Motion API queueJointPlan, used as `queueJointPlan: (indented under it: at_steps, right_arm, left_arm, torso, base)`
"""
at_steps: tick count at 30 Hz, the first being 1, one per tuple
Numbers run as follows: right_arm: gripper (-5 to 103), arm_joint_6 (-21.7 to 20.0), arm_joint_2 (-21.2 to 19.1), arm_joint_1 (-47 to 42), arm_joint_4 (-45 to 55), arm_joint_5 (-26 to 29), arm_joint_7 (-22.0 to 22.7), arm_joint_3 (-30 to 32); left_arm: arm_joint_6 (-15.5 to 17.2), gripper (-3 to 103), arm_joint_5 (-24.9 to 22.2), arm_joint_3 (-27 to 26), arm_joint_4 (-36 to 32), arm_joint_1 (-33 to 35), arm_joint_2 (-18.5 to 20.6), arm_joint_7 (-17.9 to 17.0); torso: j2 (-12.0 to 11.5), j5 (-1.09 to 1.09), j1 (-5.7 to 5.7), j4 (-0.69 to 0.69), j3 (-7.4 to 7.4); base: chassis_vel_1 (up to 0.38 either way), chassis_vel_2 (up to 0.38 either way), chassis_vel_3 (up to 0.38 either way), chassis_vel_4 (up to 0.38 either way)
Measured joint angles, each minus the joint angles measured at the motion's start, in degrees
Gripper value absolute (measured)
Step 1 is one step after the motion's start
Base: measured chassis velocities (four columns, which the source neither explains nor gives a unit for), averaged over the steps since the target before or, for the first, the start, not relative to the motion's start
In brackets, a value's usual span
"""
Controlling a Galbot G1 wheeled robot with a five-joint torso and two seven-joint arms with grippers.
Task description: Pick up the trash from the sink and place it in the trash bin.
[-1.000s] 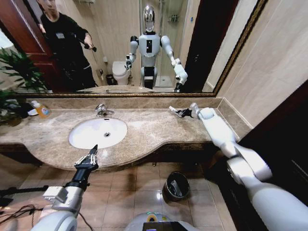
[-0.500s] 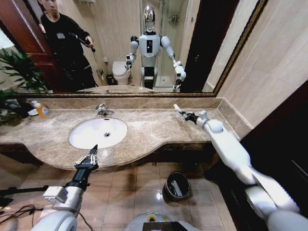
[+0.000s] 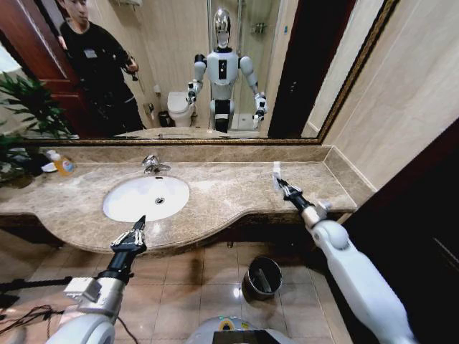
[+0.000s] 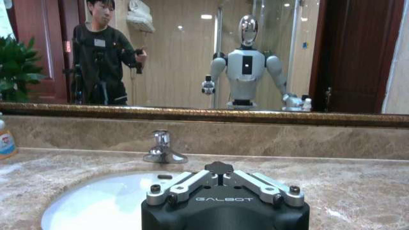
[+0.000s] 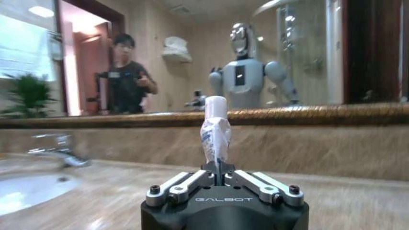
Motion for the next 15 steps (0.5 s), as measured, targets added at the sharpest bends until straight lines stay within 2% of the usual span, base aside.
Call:
queueJointPlan:
  at_steps: [3,5,8,11,15]
  right_arm:
    - [4,3.75,-0.74,-6.64,0.92,2.21,-4.61,2.61]
    - [4,4.69,-0.61,-7.49,0.48,2.52,-5.43,2.78]
    - [4,8.50,1.05,-10.21,-2.97,4.44,-9.51,2.50]
    - [4,10.77,2.79,-10.98,-5.39,4.79,-11.64,1.78]
    - [4,12.78,4.20,-11.18,-7.51,4.65,-12.27,0.34]
  left_arm:
    - [0.00,0,0.00,0.00,0.00,0.00,0.00,0.00]
    - [0.00,0,0.00,0.00,0.00,0.00,0.00,0.00]
    - [0.00,0,0.00,0.00,0.00,0.00,0.00,0.01]
    - [0.00,0,0.00,0.00,0.00,0.00,0.00,0.00]
    - [0.00,0,0.00,0.00,0.00,0.00,0.00,0.00]
  torso:
    - [0.00,-0.01,0.00,-0.01,0.00]
    - [0.00,-0.01,0.00,0.00,0.00]
    - [0.00,0.00,0.00,0.00,0.00]
    - [0.00,0.00,0.00,0.00,0.01]
    - [0.00,-0.01,0.00,0.00,0.01]
  base:
    - [0.000,0.000,0.000,0.000]
    - [0.000,0.000,0.000,0.000]
    - [0.000,0.000,0.000,0.000]
    - [0.000,0.000,0.000,0.000]
    - [0.000,0.000,0.000,0.000]
